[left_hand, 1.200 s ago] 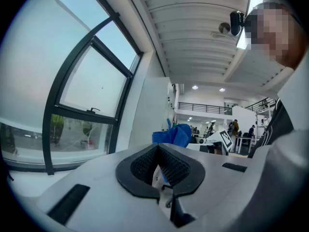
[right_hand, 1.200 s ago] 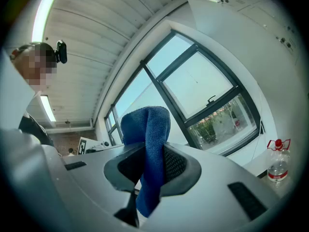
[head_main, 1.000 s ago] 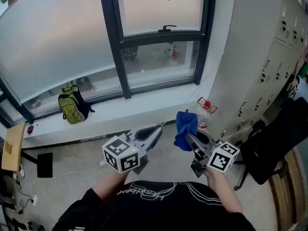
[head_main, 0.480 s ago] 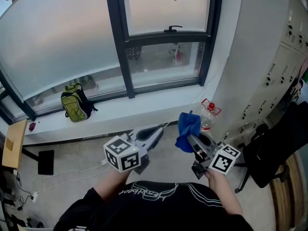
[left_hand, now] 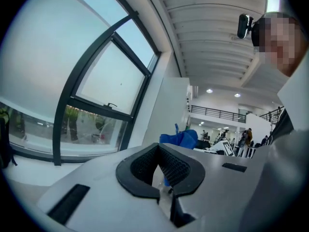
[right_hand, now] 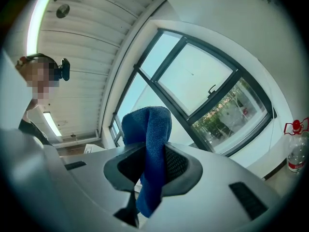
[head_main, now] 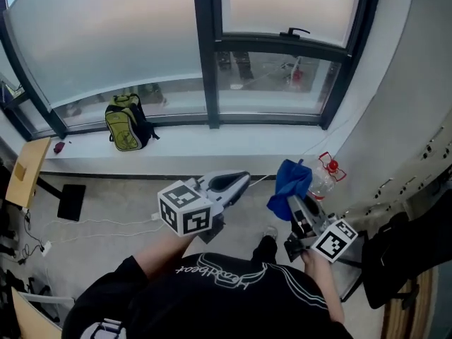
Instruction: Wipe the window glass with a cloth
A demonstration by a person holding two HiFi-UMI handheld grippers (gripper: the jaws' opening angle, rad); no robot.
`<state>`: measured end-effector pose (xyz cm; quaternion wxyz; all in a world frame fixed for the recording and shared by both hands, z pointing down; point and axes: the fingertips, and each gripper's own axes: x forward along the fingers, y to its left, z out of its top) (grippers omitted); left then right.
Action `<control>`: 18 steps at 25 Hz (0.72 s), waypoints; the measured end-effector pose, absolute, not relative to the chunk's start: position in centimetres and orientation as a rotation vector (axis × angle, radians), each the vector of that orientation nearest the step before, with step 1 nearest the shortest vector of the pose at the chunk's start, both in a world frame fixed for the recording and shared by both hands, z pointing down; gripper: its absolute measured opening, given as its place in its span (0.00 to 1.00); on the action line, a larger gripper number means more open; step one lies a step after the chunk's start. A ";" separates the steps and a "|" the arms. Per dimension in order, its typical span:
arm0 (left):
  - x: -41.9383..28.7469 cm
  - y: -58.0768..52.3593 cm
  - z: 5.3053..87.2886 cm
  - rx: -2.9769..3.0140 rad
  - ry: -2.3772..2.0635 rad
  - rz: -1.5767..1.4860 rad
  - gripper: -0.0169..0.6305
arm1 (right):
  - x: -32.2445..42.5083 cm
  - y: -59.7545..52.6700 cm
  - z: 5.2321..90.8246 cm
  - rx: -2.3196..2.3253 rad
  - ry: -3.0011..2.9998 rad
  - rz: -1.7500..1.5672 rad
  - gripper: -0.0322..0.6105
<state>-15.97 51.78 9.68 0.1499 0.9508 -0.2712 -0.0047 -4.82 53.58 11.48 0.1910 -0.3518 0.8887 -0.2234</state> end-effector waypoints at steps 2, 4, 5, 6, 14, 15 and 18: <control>-15.3 48.7 10.1 2.708 -0.794 -0.029 0.04 | -4.2 50.2 12.4 -0.967 2.506 -0.655 0.15; -14.4 45.0 10.8 2.697 -0.828 -0.029 0.04 | -3.2 46.1 13.4 -0.950 2.513 -0.682 0.15; -13.7 42.6 11.1 2.695 -0.849 -0.035 0.04 | -2.6 43.5 13.8 -0.945 2.518 -0.687 0.15; -13.0 40.0 11.3 2.694 -0.869 -0.047 0.04 | -1.8 40.7 14.1 -0.941 2.524 -0.686 0.15; -8.8 21.1 14.8 2.568 -1.041 0.028 0.04 | 2.7 21.3 15.9 -0.895 2.600 -0.719 0.15; -8.2 19.3 15.0 2.559 -1.060 0.030 0.04 | 3.2 19.5 16.2 -0.902 2.612 -0.718 0.15; -7.4 14.7 16.0 2.549 -1.113 0.039 0.04 | 3.8 14.7 17.4 -0.975 2.645 -0.671 0.15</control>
